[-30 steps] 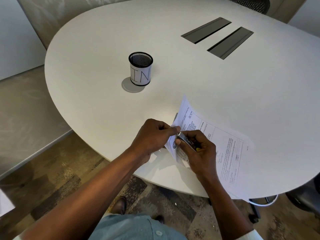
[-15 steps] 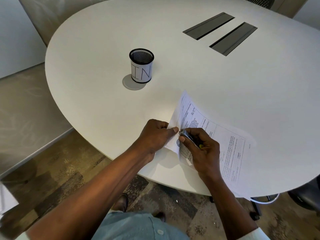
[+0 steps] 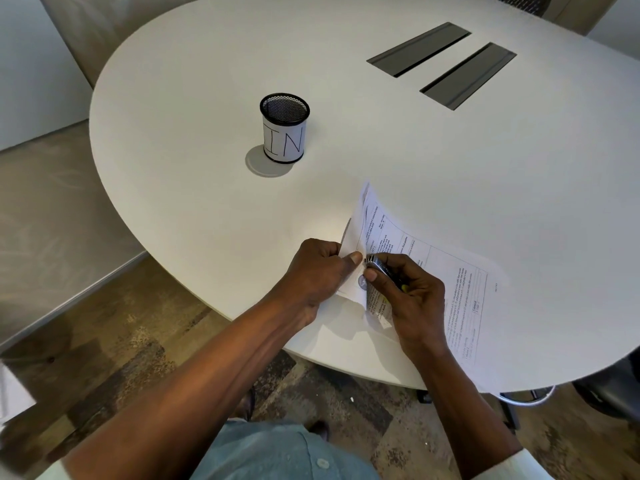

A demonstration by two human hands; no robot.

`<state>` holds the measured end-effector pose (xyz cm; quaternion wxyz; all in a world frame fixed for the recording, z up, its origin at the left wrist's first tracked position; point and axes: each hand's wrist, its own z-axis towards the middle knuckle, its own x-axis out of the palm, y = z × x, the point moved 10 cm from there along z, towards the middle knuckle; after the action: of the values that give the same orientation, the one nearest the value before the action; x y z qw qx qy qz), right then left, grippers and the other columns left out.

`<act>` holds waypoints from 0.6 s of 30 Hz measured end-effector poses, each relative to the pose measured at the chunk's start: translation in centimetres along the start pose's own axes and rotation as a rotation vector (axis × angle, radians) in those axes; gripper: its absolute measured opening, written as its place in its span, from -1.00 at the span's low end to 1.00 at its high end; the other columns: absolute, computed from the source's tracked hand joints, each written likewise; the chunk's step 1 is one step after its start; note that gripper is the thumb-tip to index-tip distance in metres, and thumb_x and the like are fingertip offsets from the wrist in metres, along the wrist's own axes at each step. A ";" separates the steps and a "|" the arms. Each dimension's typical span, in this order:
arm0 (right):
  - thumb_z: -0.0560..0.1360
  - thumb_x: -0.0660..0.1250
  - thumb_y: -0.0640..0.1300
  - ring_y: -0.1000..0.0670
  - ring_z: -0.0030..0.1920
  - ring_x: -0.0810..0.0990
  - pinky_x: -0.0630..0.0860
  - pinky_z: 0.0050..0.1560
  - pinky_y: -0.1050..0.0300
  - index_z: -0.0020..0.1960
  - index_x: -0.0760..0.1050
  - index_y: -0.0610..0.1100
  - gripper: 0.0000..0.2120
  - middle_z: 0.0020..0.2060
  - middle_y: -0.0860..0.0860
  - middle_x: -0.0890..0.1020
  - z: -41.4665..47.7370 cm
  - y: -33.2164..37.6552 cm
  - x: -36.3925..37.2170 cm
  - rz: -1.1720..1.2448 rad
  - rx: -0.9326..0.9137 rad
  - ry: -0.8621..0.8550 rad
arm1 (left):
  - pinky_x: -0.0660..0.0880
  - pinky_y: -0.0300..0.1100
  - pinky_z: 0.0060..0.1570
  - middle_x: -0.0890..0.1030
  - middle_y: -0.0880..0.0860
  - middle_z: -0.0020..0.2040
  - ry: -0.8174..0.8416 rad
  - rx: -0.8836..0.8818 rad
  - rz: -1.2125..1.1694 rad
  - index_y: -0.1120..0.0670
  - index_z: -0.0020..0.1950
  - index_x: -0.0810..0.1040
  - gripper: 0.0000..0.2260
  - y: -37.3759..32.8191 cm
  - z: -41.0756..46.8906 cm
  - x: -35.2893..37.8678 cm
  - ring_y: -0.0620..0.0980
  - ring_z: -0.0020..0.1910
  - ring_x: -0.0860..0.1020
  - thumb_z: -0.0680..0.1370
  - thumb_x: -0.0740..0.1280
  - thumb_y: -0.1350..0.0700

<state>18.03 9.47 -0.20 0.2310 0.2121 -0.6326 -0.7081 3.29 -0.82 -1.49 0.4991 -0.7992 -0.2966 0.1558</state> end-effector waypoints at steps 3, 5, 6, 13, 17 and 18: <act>0.52 0.57 -0.22 0.09 -0.03 0.74 0.63 0.05 0.25 0.15 0.75 -0.13 -0.80 -0.01 -0.03 0.81 0.1 0.0 -0.1 0.012 0.013 -0.006 | 0.66 0.33 0.17 0.77 0.35 0.03 -0.012 0.011 0.028 0.30 0.00 0.77 -0.82 -0.1 0.3 0.0 0.21 -0.07 0.74 0.61 0.53 0.16; 0.53 0.57 -0.22 0.07 0.00 0.74 0.63 0.06 0.22 0.15 0.75 -0.11 -0.80 0.00 -0.03 0.80 0.0 0.1 0.0 -0.049 -0.019 -0.002 | 0.70 0.21 0.07 0.78 0.34 0.00 -0.037 0.015 0.057 0.31 -0.04 0.76 -0.80 -0.1 0.5 -0.4 0.20 -0.11 0.73 0.59 0.55 0.14; 0.52 0.58 -0.22 0.03 0.02 0.75 0.65 0.07 0.17 0.14 0.75 -0.10 -0.79 0.00 -0.03 0.79 -0.1 0.1 0.1 -0.081 -0.039 -0.001 | 0.67 0.12 -0.02 0.77 0.34 -0.04 -0.044 0.018 0.065 0.33 -0.07 0.74 -0.77 0.0 0.6 -0.6 0.17 -0.15 0.70 0.58 0.57 0.14; 0.53 0.59 -0.21 0.00 0.05 0.75 0.63 0.07 0.15 0.14 0.74 -0.10 -0.80 0.02 0.07 0.75 -0.3 1.4 1.1 -0.325 -0.225 0.028 | 0.24 -0.21 -0.35 0.26 -0.15 -0.58 -0.036 0.002 0.140 0.00 -0.66 0.34 -0.35 0.5 1.4 -1.5 -0.13 -0.58 0.29 0.51 0.63 0.08; 0.55 0.57 -0.19 0.03 0.04 0.74 0.64 0.05 0.14 0.13 0.72 -0.10 -0.83 0.01 0.06 0.74 -0.3 1.5 1.4 -0.341 -0.234 0.043 | 0.13 -0.17 -0.36 0.17 -0.15 -0.56 -0.040 0.058 0.235 0.02 -0.63 0.27 -0.34 0.1 1.2 -1.7 -0.12 -0.54 0.17 0.55 0.59 0.08; 0.55 0.57 -0.20 0.03 0.03 0.74 0.63 0.06 0.16 0.13 0.71 -0.10 -0.83 0.01 0.06 0.74 -0.3 1.4 1.5 -0.335 -0.227 0.047 | 0.15 -0.19 -0.39 0.18 -0.15 -0.57 -0.045 0.061 0.242 0.02 -0.63 0.29 -0.35 0.3 1.2 -1.8 -0.13 -0.55 0.18 0.56 0.58 0.09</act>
<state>17.06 8.24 1.14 0.1471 0.3035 -0.4989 -0.7983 1.34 -1.19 -2.37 0.4941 -0.8098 -0.2043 0.2417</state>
